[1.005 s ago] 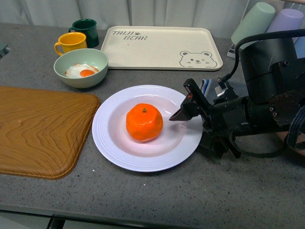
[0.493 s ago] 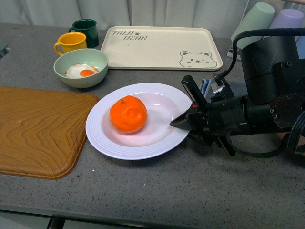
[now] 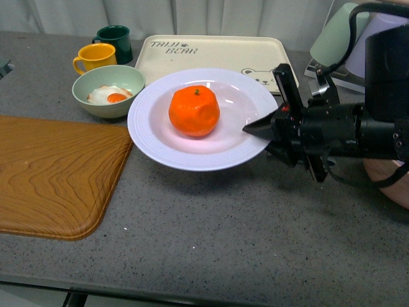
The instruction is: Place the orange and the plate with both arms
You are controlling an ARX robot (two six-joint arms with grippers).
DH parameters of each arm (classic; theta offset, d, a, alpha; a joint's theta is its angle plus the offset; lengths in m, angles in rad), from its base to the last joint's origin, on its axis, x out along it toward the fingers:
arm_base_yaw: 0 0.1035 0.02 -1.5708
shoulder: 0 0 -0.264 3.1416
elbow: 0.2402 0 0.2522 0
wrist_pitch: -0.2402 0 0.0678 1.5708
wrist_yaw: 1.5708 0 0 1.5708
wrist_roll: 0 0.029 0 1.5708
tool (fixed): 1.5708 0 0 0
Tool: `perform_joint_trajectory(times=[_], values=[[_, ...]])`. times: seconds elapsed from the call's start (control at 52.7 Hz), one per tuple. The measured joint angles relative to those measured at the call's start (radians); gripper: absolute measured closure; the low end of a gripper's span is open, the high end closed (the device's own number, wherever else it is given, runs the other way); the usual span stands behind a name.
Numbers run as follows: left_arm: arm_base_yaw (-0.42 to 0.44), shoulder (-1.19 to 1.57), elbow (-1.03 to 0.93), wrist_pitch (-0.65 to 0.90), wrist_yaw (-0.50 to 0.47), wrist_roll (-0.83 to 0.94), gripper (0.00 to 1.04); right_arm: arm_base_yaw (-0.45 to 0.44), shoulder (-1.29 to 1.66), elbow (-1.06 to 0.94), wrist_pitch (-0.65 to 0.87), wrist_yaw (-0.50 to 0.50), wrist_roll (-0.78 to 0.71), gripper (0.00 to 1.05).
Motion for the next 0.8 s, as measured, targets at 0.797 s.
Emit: perform_joint_trajectory(times=[0.797], values=[[0.0, 0.0, 0.0, 0.0, 0.0, 0.0, 0.07, -0.068, 0.416, 0.828, -0.382, -0.023, 0.016, 1.01]])
